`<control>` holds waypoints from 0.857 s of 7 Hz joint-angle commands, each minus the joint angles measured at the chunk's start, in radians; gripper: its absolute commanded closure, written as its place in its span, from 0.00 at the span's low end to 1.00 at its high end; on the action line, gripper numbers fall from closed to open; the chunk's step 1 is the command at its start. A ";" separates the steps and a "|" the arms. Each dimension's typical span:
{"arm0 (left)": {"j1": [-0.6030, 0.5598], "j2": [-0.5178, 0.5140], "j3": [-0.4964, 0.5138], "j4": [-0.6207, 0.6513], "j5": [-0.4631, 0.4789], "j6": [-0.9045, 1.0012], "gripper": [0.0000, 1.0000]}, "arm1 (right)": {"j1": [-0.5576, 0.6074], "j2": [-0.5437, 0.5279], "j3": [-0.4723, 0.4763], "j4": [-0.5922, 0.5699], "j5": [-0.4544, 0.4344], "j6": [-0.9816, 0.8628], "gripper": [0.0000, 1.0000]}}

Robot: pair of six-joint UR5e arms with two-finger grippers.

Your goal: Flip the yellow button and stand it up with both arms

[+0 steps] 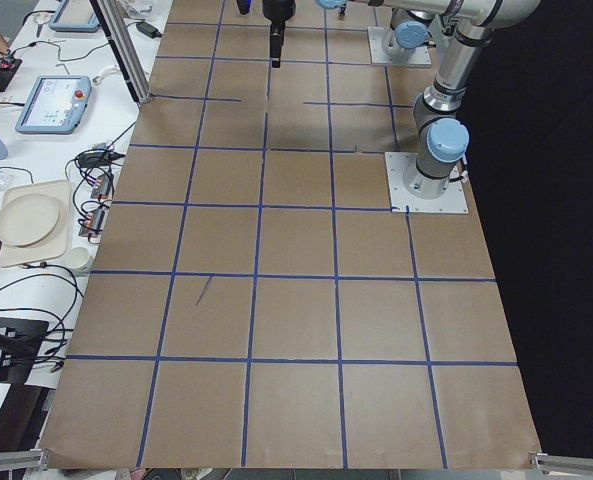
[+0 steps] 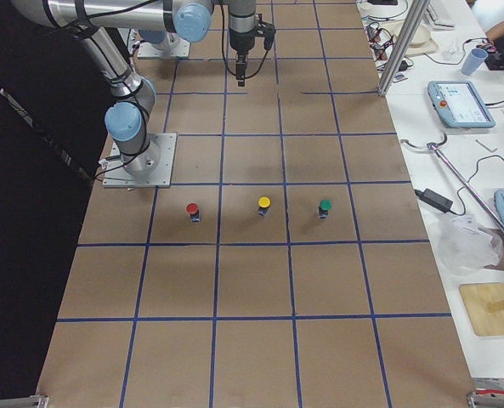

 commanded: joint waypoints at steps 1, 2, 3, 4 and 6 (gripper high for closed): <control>0.000 0.002 0.003 -0.001 0.006 0.000 0.01 | 0.018 0.102 -0.126 0.003 0.000 0.010 0.00; 0.000 0.005 0.003 -0.001 0.008 0.000 0.00 | 0.036 0.111 -0.159 0.051 0.002 0.025 0.00; 0.000 0.007 0.003 -0.001 0.009 0.000 0.00 | 0.037 0.098 -0.163 0.072 0.007 0.025 0.00; 0.000 0.008 0.003 -0.001 0.009 0.000 0.00 | 0.037 0.077 -0.168 0.109 0.014 0.024 0.00; 0.000 0.010 0.003 -0.001 0.009 0.000 0.00 | 0.037 0.075 -0.159 0.105 0.013 0.018 0.00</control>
